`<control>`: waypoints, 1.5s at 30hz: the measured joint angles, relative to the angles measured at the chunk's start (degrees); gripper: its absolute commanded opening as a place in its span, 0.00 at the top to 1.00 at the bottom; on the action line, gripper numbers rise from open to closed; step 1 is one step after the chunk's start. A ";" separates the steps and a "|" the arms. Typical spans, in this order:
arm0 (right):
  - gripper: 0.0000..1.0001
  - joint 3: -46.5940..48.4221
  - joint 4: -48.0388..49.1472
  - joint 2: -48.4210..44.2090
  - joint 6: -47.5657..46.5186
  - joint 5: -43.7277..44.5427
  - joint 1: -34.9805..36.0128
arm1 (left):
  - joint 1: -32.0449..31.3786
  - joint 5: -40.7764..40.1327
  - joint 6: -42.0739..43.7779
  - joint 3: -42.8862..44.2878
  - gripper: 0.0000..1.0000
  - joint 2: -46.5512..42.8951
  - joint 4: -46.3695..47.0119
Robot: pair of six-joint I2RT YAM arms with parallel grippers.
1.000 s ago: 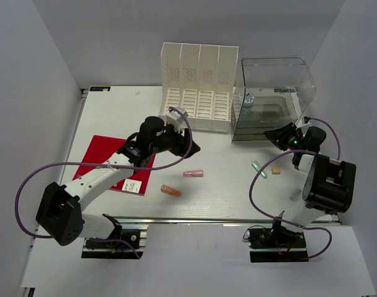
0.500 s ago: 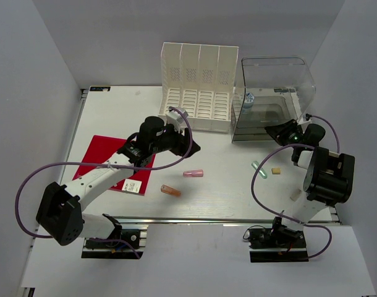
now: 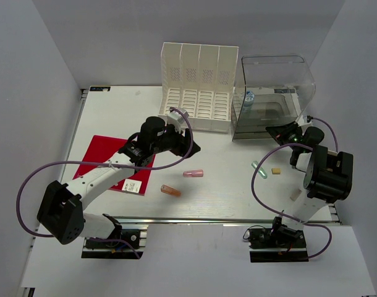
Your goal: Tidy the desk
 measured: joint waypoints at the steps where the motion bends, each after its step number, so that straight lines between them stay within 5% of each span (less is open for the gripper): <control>1: 0.92 -0.24 0.50 0.00 0.04 0.13 0.00 | 0.00 0.02 0.00 0.00 0.26 0.00 0.02; 7: 0.94 -2.25 2.80 -0.59 0.42 0.39 0.00 | 0.00 0.04 0.00 -0.04 0.27 0.00 0.31; 15: 0.63 -2.86 2.89 -2.43 1.40 0.74 0.00 | 0.00 0.04 0.17 -0.74 0.27 0.00 0.81; 45: 0.70 -2.75 19.02 7.30 15.65 2.91 0.00 | 0.00 0.70 0.59 -0.76 0.26 -0.02 1.22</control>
